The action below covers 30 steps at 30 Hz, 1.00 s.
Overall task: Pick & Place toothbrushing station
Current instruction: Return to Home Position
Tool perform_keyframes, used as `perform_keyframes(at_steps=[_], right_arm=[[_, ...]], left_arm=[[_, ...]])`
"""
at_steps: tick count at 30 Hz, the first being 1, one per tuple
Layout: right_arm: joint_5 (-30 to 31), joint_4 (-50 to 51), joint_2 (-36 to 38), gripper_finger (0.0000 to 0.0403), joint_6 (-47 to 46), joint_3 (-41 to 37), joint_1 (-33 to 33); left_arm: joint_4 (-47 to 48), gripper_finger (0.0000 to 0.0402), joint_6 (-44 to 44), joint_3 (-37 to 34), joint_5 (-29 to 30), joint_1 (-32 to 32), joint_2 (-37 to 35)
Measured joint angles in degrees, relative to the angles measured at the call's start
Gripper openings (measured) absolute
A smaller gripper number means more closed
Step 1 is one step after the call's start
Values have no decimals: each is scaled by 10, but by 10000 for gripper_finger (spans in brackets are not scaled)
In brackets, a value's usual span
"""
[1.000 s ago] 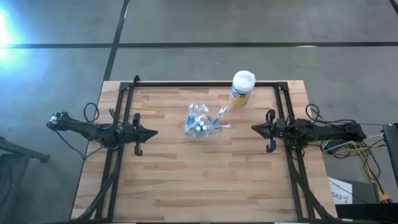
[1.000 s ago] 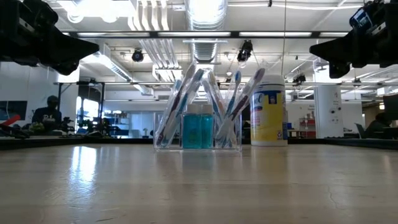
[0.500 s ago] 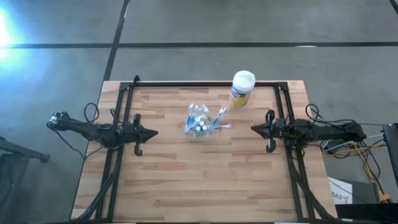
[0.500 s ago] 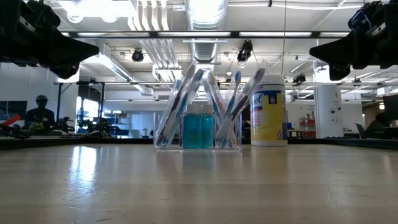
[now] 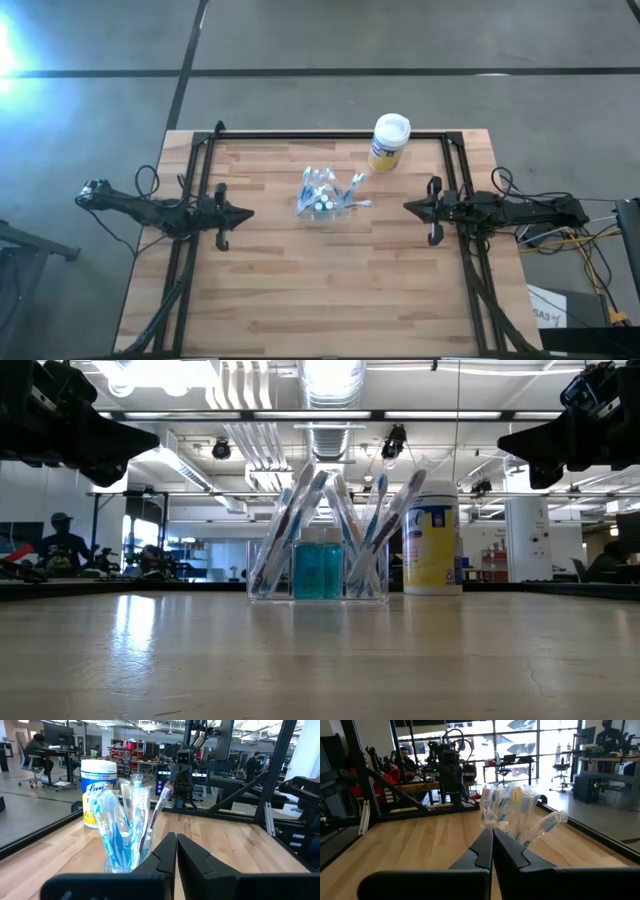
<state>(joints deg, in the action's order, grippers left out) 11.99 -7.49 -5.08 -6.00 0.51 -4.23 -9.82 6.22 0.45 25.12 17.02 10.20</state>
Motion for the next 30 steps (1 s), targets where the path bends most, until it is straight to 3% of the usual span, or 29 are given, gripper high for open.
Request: perform_keyframes(at_steps=[30], right_arm=[[0,0,0,9,0,0,0]], left_arm=[[0,12,0,0,0,0,0]])
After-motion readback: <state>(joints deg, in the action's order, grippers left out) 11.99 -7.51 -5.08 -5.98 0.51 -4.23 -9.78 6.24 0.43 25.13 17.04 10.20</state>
